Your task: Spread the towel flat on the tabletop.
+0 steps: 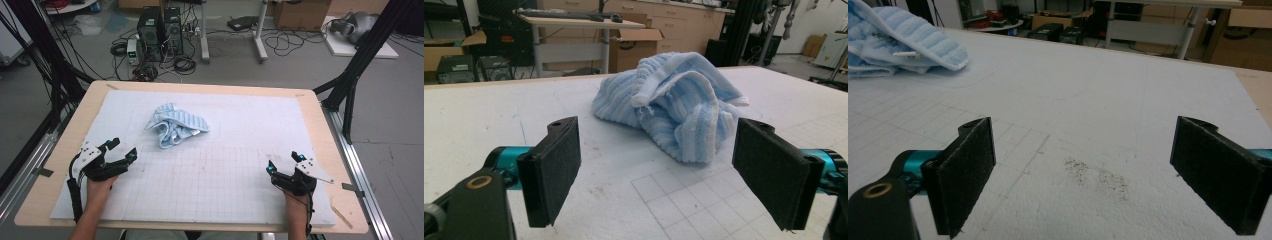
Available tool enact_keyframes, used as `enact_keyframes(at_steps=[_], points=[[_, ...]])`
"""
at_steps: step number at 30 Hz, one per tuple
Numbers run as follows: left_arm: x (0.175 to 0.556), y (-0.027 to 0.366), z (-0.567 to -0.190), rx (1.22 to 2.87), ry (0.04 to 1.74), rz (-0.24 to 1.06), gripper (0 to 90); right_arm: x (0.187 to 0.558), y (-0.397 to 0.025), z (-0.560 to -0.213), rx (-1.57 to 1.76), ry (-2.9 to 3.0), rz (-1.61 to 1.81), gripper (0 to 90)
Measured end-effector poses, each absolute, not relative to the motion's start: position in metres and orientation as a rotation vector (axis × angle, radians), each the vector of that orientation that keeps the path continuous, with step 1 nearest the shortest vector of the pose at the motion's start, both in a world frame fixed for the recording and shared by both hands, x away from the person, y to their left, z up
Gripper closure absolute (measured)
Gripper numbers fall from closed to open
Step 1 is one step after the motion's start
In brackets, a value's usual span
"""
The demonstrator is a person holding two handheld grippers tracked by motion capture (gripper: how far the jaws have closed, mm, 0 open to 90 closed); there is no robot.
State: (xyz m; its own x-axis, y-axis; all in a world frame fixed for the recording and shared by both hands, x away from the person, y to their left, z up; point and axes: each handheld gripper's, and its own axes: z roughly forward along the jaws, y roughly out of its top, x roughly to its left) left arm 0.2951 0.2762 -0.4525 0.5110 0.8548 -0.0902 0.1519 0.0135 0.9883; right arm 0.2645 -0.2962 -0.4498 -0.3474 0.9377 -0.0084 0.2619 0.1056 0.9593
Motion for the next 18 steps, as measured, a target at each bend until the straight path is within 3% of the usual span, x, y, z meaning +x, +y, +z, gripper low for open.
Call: enact_keyframes(at_steps=[18], points=[[0.2951,0.2729,-0.4521,1.504,0.908,0.705,20.8,0.2648,-0.2948,-0.4497,1.166,1.719,1.261,10.0]])
